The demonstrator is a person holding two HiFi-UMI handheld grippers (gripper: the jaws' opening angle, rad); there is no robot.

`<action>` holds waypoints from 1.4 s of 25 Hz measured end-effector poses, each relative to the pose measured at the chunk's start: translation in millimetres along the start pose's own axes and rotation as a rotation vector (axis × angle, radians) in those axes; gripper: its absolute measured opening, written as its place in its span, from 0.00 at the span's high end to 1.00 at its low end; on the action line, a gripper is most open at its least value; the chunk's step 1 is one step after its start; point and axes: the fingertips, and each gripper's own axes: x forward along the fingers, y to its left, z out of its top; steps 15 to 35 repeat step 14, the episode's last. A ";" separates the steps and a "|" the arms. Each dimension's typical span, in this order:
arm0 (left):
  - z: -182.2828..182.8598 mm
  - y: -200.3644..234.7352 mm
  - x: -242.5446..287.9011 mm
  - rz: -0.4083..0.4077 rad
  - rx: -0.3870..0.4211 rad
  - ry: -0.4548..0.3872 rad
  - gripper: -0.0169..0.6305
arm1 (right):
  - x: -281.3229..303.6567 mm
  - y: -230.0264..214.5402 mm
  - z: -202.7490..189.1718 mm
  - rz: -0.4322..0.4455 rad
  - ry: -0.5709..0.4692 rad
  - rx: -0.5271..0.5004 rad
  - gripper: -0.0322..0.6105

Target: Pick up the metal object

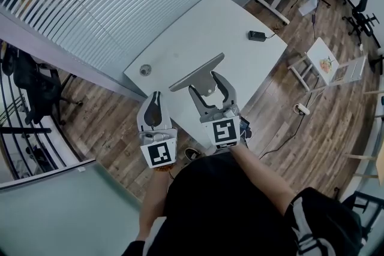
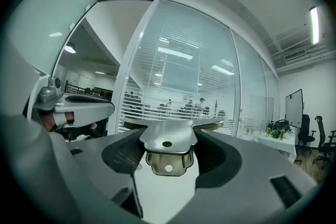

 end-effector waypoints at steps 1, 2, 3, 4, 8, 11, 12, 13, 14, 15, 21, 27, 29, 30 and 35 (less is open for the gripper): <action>-1.1 0.1 -0.9 0.001 0.001 0.004 0.92 | 0.4 0.7 -1.2 0.002 0.004 -0.002 0.50; -1.7 -0.3 -1.9 0.002 0.002 0.005 0.92 | 0.1 1.1 -2.6 0.005 0.007 -0.005 0.50; -1.8 -0.9 -2.8 0.003 0.003 0.005 0.92 | -0.7 1.0 -4.1 0.008 0.010 -0.010 0.50; -1.6 -1.6 -3.4 0.004 0.004 0.003 0.92 | -1.5 0.7 -5.3 0.009 0.013 -0.014 0.50; -2.4 1.4 -6.0 0.009 0.000 0.007 0.92 | -1.8 4.6 -8.1 0.011 0.025 -0.011 0.50; -3.2 2.8 -8.2 0.011 0.003 0.009 0.92 | -1.7 7.9 -10.3 0.017 0.032 -0.017 0.50; -3.4 2.8 -8.8 0.012 0.002 0.010 0.92 | -1.7 8.4 -11.2 0.018 0.035 -0.018 0.50; -3.6 2.8 -9.5 0.012 0.000 0.010 0.92 | -1.7 8.9 -12.3 0.018 0.038 -0.018 0.50; -3.7 2.7 -10.1 0.013 -0.003 0.010 0.92 | -1.7 9.4 -13.4 0.019 0.042 -0.018 0.50; -3.7 2.7 -10.1 0.013 -0.003 0.010 0.92 | -1.7 9.4 -13.4 0.019 0.042 -0.018 0.50; -3.7 2.7 -10.1 0.013 -0.003 0.010 0.92 | -1.7 9.4 -13.4 0.019 0.042 -0.018 0.50; -3.7 2.7 -10.1 0.013 -0.003 0.010 0.92 | -1.7 9.4 -13.4 0.019 0.042 -0.018 0.50; -3.7 2.7 -10.1 0.013 -0.003 0.010 0.92 | -1.7 9.4 -13.4 0.019 0.042 -0.018 0.50; -3.7 2.7 -10.1 0.013 -0.003 0.010 0.92 | -1.7 9.4 -13.4 0.019 0.042 -0.018 0.50; -3.7 2.7 -10.1 0.013 -0.003 0.010 0.92 | -1.7 9.4 -13.4 0.019 0.042 -0.018 0.50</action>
